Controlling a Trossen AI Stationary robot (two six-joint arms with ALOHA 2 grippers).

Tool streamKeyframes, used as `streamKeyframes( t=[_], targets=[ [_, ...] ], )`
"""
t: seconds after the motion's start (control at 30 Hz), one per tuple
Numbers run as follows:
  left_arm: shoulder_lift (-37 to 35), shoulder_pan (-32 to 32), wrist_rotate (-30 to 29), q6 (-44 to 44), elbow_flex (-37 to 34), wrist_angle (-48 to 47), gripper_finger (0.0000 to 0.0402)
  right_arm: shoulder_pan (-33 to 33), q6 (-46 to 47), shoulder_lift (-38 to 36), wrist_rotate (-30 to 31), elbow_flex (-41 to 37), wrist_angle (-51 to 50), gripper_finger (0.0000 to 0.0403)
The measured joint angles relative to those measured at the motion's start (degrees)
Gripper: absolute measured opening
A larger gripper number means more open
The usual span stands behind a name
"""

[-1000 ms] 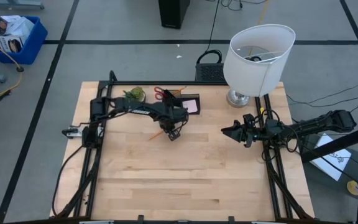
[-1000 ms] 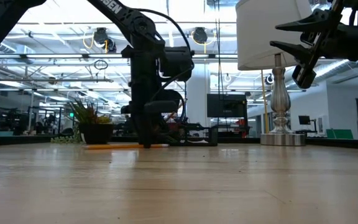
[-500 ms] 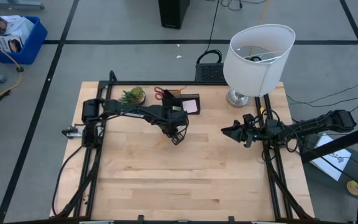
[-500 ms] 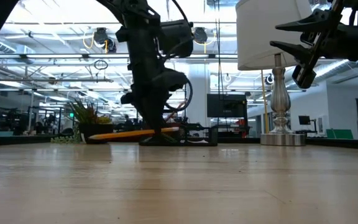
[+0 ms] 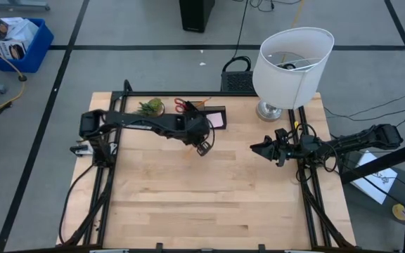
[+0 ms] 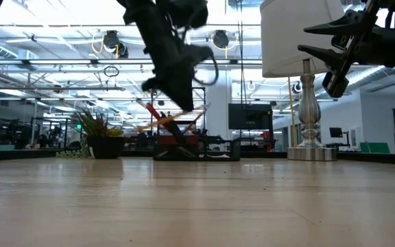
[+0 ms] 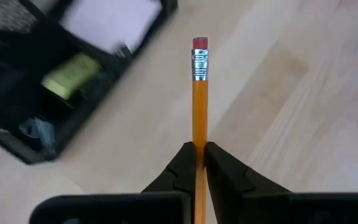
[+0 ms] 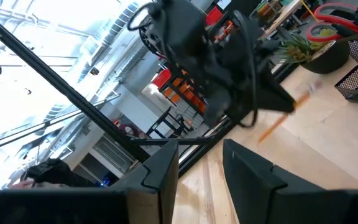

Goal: Pick and place office supplies into organizer
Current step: Put the orange pencil into the black desk organizer

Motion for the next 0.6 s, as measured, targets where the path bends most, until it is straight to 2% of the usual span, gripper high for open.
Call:
streamKeyframes(
  t=[0.3,0.6],
  targets=[
    [-8.3,3.2,-7.6,2.4,0.1,4.6,0.0006,0.0,0.0,0.0,0.0,0.0,0.0,0.0116],
    [-11.0,7.6,-9.8,8.5,0.1,14.9,0.0035,0.0,0.0,0.0,0.0,0.0,0.0,0.0116]
  ],
)
